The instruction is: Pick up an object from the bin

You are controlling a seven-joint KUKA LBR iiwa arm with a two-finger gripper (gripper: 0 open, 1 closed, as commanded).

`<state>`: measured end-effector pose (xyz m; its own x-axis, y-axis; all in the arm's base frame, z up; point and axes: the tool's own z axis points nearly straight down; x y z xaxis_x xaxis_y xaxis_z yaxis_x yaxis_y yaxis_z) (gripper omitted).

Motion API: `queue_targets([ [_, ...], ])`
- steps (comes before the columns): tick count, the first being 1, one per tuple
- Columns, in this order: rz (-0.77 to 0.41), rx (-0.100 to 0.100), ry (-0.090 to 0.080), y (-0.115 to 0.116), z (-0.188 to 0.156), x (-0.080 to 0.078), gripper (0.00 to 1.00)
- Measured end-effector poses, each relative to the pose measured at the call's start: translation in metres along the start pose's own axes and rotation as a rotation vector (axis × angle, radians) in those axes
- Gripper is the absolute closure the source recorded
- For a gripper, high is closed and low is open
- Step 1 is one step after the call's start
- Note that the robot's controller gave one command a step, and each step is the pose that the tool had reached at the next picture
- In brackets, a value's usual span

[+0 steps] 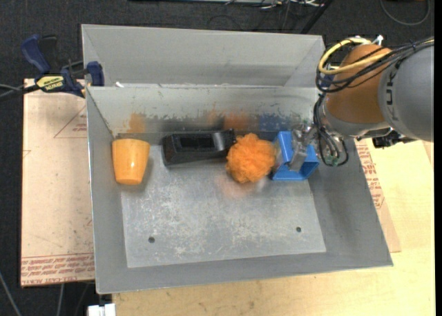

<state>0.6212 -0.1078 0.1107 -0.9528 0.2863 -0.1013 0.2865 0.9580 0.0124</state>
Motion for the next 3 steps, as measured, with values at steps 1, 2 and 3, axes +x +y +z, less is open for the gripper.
queue_targets([
  [1,0.000,0.000,0.000,0.0000,0.0000,0.0000,1.00],
  [2,0.000,0.000,0.000,0.0001,0.0000,-0.0001,1.00],
  [3,0.000,0.000,0.000,0.0000,0.0000,-0.0001,1.00],
])
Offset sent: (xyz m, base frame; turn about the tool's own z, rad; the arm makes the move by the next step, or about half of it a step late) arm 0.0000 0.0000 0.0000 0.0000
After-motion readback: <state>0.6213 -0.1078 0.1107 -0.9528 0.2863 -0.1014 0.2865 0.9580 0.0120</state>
